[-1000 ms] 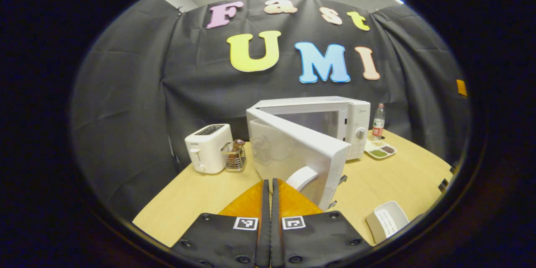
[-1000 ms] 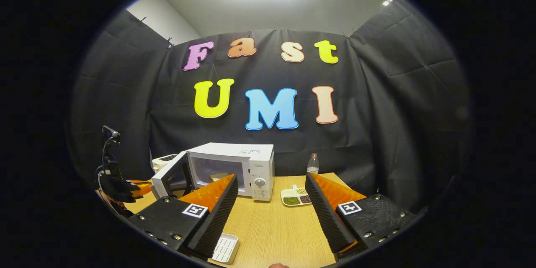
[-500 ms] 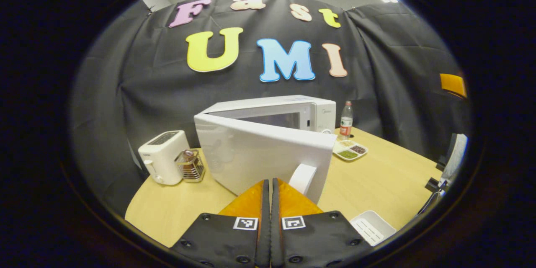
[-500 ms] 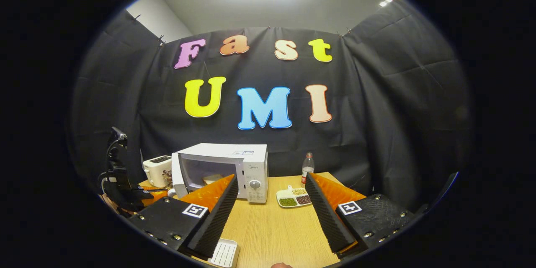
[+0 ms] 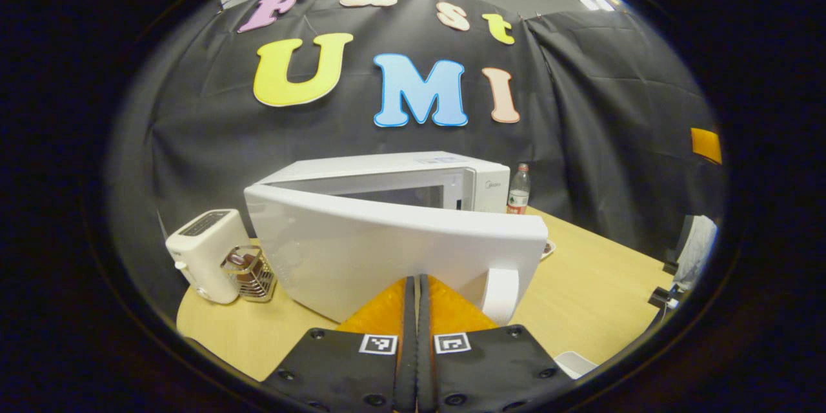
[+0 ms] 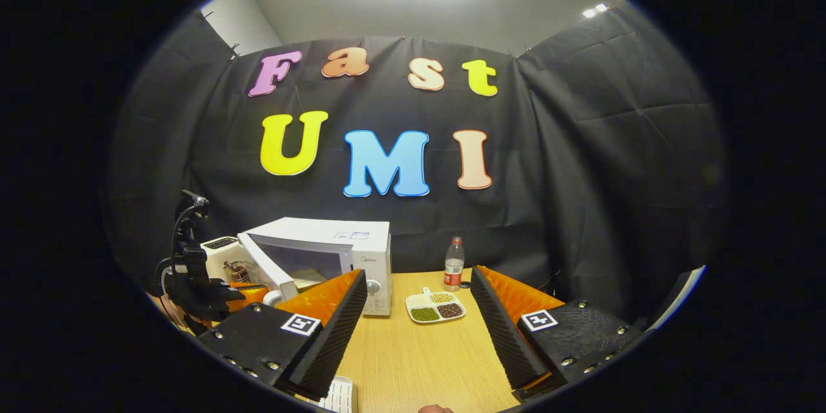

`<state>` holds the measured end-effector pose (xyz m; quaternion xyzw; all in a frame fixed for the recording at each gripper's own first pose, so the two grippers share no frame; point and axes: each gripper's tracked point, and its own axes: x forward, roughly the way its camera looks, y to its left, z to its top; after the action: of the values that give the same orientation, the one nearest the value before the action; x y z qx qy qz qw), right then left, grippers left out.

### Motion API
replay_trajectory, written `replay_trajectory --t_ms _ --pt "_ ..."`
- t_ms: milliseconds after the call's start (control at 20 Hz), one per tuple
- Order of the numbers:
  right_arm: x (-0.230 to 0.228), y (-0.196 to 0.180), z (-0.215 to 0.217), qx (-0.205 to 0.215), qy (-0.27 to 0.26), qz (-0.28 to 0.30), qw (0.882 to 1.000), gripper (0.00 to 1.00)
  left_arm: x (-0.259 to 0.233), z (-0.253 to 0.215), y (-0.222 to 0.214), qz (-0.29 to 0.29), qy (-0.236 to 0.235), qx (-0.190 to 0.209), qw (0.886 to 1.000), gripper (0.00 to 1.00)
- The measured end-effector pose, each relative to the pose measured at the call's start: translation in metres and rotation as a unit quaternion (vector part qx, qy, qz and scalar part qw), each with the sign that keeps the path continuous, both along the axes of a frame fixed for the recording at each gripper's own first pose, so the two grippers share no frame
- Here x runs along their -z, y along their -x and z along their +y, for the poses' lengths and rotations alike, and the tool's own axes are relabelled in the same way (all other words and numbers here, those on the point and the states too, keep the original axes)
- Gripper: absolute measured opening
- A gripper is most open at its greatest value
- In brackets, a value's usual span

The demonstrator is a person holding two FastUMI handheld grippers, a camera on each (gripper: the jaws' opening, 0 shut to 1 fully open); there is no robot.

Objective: Open the microwave oven with the left hand, put the food in, and close the microwave oven.

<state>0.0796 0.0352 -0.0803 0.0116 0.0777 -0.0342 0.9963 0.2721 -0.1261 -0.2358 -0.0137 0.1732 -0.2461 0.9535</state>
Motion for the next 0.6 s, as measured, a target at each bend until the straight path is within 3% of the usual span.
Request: replay_trajectory --t_ms 600 --pt "0.016 -0.011 -0.017 0.064 0.012 0.024 0.998 0.97 0.012 -0.048 -0.069 -0.008 0.009 0.033 0.999 0.07"
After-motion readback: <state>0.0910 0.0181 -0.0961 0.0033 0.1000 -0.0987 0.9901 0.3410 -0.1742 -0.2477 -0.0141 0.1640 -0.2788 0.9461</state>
